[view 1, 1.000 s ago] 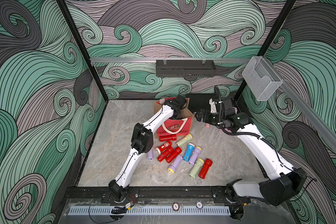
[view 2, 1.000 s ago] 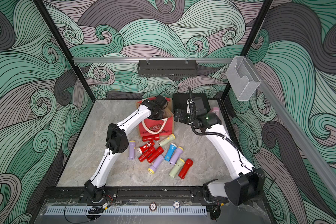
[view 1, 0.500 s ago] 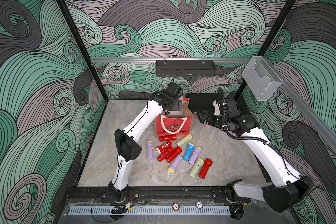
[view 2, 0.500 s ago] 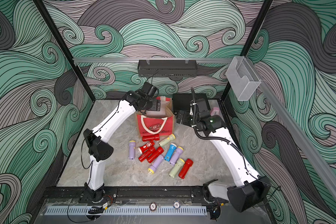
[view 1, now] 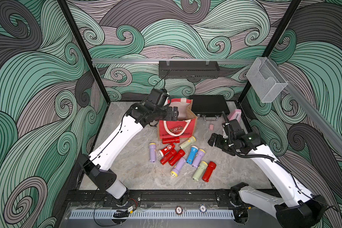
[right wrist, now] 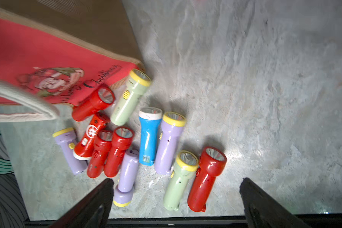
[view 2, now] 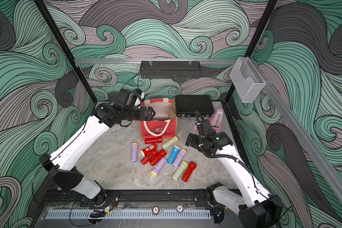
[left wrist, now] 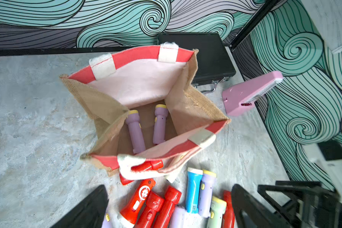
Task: Put the flashlights into the tote bags
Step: Pick up the flashlight from the center of the board.
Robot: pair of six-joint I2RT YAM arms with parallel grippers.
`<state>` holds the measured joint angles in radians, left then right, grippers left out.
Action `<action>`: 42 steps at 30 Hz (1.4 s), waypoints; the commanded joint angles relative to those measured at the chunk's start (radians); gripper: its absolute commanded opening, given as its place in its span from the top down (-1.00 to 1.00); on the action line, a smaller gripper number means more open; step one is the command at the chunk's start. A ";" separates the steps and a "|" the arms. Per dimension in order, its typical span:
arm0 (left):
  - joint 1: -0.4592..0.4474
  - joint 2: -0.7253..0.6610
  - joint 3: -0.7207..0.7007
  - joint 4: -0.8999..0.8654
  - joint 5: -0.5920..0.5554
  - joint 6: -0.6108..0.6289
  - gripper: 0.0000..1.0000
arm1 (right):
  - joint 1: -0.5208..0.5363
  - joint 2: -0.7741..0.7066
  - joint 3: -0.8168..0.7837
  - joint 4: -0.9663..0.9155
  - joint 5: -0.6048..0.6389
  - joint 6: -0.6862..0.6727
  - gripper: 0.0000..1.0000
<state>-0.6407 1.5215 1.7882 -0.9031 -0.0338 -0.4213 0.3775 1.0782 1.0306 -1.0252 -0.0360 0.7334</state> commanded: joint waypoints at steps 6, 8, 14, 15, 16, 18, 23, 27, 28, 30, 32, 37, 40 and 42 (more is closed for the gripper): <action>0.009 -0.092 -0.099 0.063 0.066 0.030 -0.97 | 0.015 -0.032 -0.235 0.074 -0.037 0.196 -0.99; 0.011 -0.093 -0.099 0.074 0.072 0.023 -0.97 | 0.015 -0.024 -0.271 0.092 -0.042 0.208 -0.98; 0.013 -0.092 -0.096 0.093 0.092 0.007 -0.97 | 0.026 -0.009 -0.336 0.112 -0.042 0.202 -0.91; 0.013 -0.092 -0.096 0.087 0.092 0.009 -0.97 | 0.027 -0.008 -0.346 0.114 -0.045 0.204 -0.89; 0.014 -0.092 -0.096 0.082 0.092 0.014 -0.97 | 0.032 -0.007 -0.355 0.118 -0.043 0.205 -0.85; 0.019 -0.092 -0.098 0.068 0.089 0.016 -0.97 | 0.044 -0.010 -0.373 0.120 -0.040 0.210 -0.74; 0.036 -0.140 -0.118 0.053 0.097 0.020 -0.97 | 0.067 -0.021 -0.429 0.148 -0.052 0.242 -0.65; 0.039 -0.150 -0.131 0.046 0.100 0.024 -0.97 | 0.084 -0.019 -0.440 0.162 -0.036 0.253 -0.64; 0.041 -0.153 -0.135 0.045 0.100 0.024 -0.97 | 0.088 -0.018 -0.440 0.159 -0.029 0.253 -0.62; 0.042 -0.159 -0.141 0.046 0.101 0.021 -0.97 | 0.094 -0.025 -0.449 0.154 -0.017 0.264 -0.59; 0.042 -0.167 -0.146 0.046 0.098 0.019 -0.97 | 0.102 -0.047 -0.469 0.159 -0.013 0.278 -0.57; 0.045 -0.185 -0.163 0.043 0.084 0.019 -0.97 | 0.113 -0.084 -0.532 0.216 -0.027 0.324 -0.54; 0.045 -0.190 -0.171 0.034 0.086 0.018 -0.97 | 0.126 -0.075 -0.545 0.240 -0.026 0.333 -0.52; 0.045 -0.195 -0.181 0.031 0.084 0.019 -0.97 | 0.134 -0.064 -0.543 0.243 -0.023 0.329 -0.52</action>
<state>-0.6022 1.3525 1.6188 -0.8501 0.0536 -0.4107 0.4980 1.0046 0.4915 -0.7963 -0.0788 1.0275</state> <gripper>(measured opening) 0.986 0.761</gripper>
